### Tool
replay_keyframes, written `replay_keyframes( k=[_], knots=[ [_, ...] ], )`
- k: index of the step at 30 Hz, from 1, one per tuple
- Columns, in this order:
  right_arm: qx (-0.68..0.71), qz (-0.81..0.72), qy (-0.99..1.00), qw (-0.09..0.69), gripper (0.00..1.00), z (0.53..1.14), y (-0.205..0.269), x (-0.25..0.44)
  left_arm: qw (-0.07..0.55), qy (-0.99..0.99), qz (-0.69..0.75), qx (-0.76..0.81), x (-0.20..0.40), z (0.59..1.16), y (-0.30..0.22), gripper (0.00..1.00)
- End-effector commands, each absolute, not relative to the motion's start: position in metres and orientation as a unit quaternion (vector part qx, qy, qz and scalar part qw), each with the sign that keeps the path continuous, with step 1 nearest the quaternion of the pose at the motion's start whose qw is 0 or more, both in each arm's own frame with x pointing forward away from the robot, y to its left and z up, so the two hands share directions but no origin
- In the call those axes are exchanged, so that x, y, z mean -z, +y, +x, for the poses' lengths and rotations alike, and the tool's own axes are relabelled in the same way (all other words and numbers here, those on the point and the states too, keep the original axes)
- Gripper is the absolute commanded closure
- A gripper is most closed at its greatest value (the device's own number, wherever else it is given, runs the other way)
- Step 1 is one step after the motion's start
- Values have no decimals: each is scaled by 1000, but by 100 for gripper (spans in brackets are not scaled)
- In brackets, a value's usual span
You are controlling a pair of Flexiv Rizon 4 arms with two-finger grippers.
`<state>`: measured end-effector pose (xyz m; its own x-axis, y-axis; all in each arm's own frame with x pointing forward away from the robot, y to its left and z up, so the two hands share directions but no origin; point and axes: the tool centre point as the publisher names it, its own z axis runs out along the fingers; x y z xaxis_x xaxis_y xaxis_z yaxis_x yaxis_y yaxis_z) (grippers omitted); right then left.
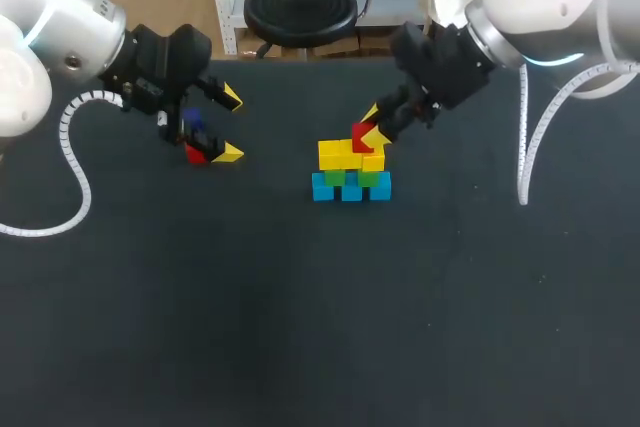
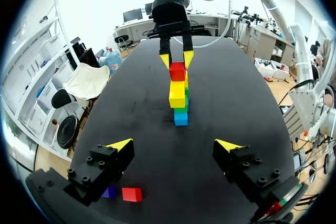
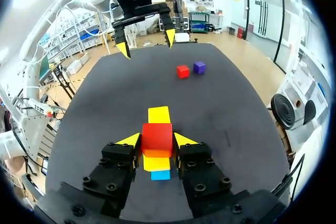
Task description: Place the blue cubes, place green cubes on the blue cubes, place the yellow cubes on the green cubes, then place the red cubes on the yellow cubes, and place purple cube on the red cubes.
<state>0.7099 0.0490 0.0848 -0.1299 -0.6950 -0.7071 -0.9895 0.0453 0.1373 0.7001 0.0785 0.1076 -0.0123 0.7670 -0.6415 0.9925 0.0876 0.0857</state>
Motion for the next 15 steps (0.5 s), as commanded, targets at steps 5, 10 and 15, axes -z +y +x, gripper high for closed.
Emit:
replay_keyframes(
  k=[5, 10, 15],
  knots=[
    [-311, -616, 684, 237, 100, 709, 47, -87, 280, 682, 645, 201, -107, 700, 79, 0],
    [-309, -616, 684, 239, 100, 707, 46, -90, 280, 682, 645, 201, -107, 700, 79, 0],
    [-307, -616, 684, 240, 100, 703, 44, -92, 280, 682, 645, 201, -107, 700, 79, 0]
  ],
)
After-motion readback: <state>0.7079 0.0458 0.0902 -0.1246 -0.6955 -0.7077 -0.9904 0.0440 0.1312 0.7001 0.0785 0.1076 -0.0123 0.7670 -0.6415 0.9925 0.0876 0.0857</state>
